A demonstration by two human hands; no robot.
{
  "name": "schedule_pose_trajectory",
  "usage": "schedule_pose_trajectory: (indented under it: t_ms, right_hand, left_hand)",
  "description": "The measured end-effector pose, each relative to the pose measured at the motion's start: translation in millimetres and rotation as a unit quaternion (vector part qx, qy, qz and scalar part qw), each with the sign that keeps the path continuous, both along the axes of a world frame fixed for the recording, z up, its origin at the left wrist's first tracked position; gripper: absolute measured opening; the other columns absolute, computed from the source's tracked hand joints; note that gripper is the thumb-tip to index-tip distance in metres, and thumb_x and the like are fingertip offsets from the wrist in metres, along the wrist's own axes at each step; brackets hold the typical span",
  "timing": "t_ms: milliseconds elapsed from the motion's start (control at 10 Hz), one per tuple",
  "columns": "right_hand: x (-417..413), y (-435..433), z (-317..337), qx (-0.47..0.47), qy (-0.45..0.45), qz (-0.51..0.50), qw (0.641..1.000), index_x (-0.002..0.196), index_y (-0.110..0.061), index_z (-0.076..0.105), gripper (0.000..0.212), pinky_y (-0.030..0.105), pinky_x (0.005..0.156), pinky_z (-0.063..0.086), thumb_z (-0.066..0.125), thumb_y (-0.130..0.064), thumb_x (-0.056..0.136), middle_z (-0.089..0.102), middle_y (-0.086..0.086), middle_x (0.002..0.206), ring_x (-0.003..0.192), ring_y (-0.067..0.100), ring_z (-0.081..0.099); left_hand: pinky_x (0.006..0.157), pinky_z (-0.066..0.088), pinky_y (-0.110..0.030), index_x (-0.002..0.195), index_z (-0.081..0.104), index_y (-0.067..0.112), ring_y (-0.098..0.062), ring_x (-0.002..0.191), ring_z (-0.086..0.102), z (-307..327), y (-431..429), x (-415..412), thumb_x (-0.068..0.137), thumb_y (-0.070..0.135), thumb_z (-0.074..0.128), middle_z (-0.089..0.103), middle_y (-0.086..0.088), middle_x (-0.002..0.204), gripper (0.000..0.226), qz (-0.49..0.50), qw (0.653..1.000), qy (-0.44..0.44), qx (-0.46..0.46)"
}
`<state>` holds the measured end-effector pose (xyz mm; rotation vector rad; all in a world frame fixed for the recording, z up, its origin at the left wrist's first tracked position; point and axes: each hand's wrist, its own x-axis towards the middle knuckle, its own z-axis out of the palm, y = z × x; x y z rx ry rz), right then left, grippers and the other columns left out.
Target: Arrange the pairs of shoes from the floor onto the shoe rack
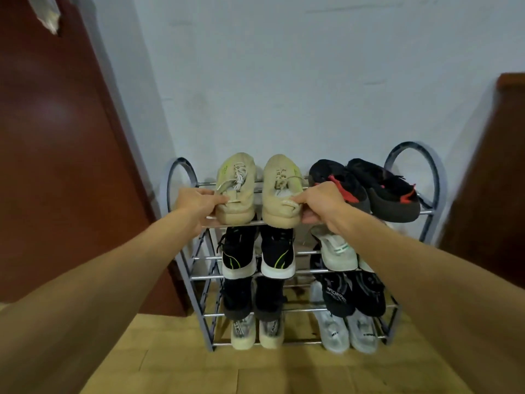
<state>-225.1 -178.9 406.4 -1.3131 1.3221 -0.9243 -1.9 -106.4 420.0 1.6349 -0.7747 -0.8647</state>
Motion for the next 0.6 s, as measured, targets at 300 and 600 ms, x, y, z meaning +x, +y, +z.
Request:
schedule_pose_trajectory:
  t_ms: [300,600]
  right_hand:
    - [22.6,-4.8,-11.7,-0.019,0.112,0.027,0.993,0.092,-0.003,0.063,0.023,0.021,0.034,0.048,0.062,-0.026,0.089,0.061,0.009,0.076,0.046,0.017,0.058]
    - [8.6,51.7,-1.6,-0.088,0.196,0.047,0.975,0.112,-0.005,0.062,0.025,0.036,0.056,0.059,0.049,-0.014,0.093,0.063,0.012,0.104,0.082,0.026,0.061]
  left_hand:
    - [0.063,0.053,-0.034,0.101,0.065,0.000,-0.025,0.078,0.058,-22.1,-16.4,7.1,0.085,0.022,0.068,0.060,-0.012,0.091,0.027,-0.015,0.991,-0.127,0.046]
    - [0.065,0.046,-0.021,0.110,0.066,0.014,-0.008,0.081,0.056,7.1,51.0,-19.6,0.085,0.016,0.064,0.061,0.009,0.090,0.025,-0.100,0.978,-0.184,0.017]
